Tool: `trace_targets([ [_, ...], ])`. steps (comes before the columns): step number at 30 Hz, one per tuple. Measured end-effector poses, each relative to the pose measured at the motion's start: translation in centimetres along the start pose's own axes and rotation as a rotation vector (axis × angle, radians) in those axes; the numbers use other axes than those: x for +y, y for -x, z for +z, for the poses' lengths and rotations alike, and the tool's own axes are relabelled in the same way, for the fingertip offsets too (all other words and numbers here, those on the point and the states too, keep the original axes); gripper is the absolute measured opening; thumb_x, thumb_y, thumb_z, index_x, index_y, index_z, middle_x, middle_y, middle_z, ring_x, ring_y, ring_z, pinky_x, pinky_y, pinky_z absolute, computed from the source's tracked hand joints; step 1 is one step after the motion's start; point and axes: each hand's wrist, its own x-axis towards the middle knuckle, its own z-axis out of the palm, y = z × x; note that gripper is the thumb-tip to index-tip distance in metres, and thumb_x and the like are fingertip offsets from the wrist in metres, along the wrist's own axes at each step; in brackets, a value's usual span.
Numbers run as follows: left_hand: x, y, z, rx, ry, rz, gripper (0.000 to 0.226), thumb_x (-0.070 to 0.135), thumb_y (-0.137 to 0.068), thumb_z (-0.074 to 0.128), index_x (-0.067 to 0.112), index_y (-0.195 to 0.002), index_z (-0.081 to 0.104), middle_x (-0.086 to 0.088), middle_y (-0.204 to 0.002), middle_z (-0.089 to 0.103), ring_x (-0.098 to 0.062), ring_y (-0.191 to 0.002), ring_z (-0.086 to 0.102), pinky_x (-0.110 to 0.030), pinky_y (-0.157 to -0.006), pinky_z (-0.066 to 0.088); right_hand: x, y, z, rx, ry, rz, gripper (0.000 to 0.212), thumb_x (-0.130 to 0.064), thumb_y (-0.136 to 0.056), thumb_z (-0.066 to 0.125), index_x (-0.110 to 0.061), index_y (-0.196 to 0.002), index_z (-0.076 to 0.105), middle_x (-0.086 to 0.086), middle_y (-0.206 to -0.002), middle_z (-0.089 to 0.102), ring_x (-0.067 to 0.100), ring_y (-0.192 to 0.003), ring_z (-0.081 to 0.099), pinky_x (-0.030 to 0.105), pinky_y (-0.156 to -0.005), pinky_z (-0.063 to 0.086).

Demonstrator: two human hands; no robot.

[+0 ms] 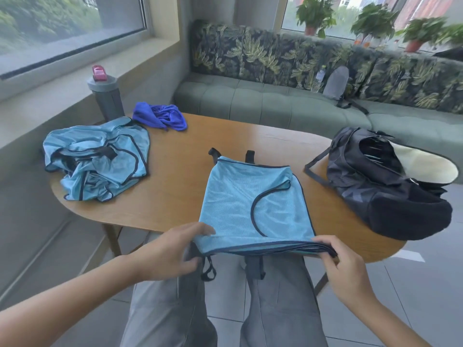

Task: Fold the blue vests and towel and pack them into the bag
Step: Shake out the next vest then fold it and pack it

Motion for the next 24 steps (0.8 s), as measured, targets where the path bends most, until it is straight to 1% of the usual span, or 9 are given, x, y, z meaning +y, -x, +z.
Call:
trace_targets([
  [2, -0.2, -0.7, -1.1, -0.101, -0.182, 0.054, 0.075, 0.0, -0.086, 0.049, 0.042, -0.147, 0.036, 0.02, -0.138, 0.046, 0.001, -0.125, 0.045, -0.019, -0.104, 0.039, -0.9, -1.6, -0.9, 0.009, -0.021, 0.015, 0.045, 0.011, -0.088, 0.065, -0.032, -0.103, 0.067, -0.025, -0.103, 0.069, -0.008, -0.095, 0.063, 0.003, -0.078, 0.042],
  [5, -1.2, -2.8, -1.9, -0.075, -0.293, 0.118, 0.099, -0.016, -0.079, 0.041, 0.046, -0.154, 0.022, 0.015, -0.139, 0.045, -0.004, -0.124, 0.045, -0.024, -0.1, 0.042, -2.1, -4.1, -1.7, 0.027, -0.032, 0.02, 0.039, 0.009, -0.089, 0.064, -0.028, -0.102, 0.068, -0.028, -0.107, 0.066, -0.01, -0.096, 0.061, 0.002, -0.078, 0.041],
  [8, -1.7, -5.5, -3.2, 0.097, -0.151, 0.066, 0.079, -0.007, -0.09, 0.053, 0.05, -0.143, 0.037, 0.017, -0.123, 0.06, -0.001, -0.11, 0.056, -0.02, -0.091, 0.046, -2.7, -7.3, -2.2, 0.041, -0.06, 0.013, 0.034, 0.001, -0.093, 0.062, -0.031, -0.103, 0.066, -0.029, -0.104, 0.066, -0.008, -0.097, 0.062, 0.005, -0.078, 0.043],
  [10, -1.8, -8.0, -4.5, 0.2, 0.016, -0.002, 0.055, 0.006, -0.091, 0.066, 0.05, -0.122, 0.055, 0.02, -0.099, 0.066, 0.001, -0.093, 0.062, -0.018, -0.081, 0.048, -2.8, -10.0, -2.4, 0.046, -0.118, 0.022, 0.031, -0.001, -0.095, 0.06, -0.031, -0.103, 0.066, -0.025, -0.102, 0.068, -0.004, -0.098, 0.064, 0.01, -0.081, 0.047],
  [12, -2.4, -11.6, -6.0, 0.231, 0.245, -0.085, 0.031, 0.013, -0.087, 0.068, 0.04, -0.104, 0.066, 0.009, -0.083, 0.068, -0.006, -0.079, 0.065, -0.028, -0.074, 0.054, -2.5, -13.7, -2.1, 0.06, -0.176, 0.057, 0.031, -0.001, -0.095, 0.059, -0.028, -0.105, 0.068, -0.021, -0.101, 0.07, -0.002, -0.099, 0.064, 0.01, -0.084, 0.047],
  [15, -4.6, -18.1, -7.3, 0.255, 0.511, -0.262, 0.007, 0.016, -0.098, 0.066, 0.016, -0.104, 0.07, -0.009, -0.079, 0.069, -0.017, -0.079, 0.068, -0.038, -0.078, 0.062, -1.1, -20.0, -0.2, 0.056, -0.229, 0.124, 0.027, -0.005, -0.096, 0.061, -0.03, -0.106, 0.067, -0.02, -0.104, 0.069, -0.002, -0.102, 0.063, 0.012, -0.088, 0.045],
  [19, -9.3, -24.6, -5.7, 0.28, 0.456, -0.641, 0.004, 0.015, -0.097, 0.064, 0.014, -0.096, 0.067, -0.01, -0.09, 0.064, -0.029, -0.079, 0.069, -0.045, -0.075, 0.064, 2.8, -26.4, 4.8, -0.082, -0.168, 0.306, 0.02, -0.011, -0.097, 0.064, -0.02, -0.115, 0.061, -0.005, -0.107, 0.068, 0.011, -0.097, 0.062, 0.023, -0.073, 0.042],
  [22, -10.0, -25.5, -3.9, 0.246, 0.253, -0.74, 0.009, 0.019, -0.099, 0.049, 0.015, -0.099, 0.057, -0.004, -0.089, 0.06, -0.032, -0.057, 0.071, -0.037, -0.051, 0.055, 5.5, -27.3, 8.1, -0.175, -0.022, 0.399, 0.023, -0.021, -0.099, 0.063, -0.019, -0.121, 0.059, 0.004, -0.104, 0.07, 0.012, -0.08, 0.061, 0.028, -0.059, 0.044],
  [24, -9.8, -25.6, -3.5, 0.284, 0.237, -0.774, 0.017, 0.025, -0.099, 0.044, 0.014, -0.092, 0.054, -0.006, -0.086, 0.059, -0.032, -0.055, 0.069, -0.036, -0.049, 0.053, 6.2, -27.0, 9.0, -0.163, 0.038, 0.416, 0.021, -0.026, -0.1, 0.06, -0.021, -0.12, 0.058, 0.002, -0.101, 0.068, 0.011, -0.076, 0.06, 0.029, -0.055, 0.044],
])
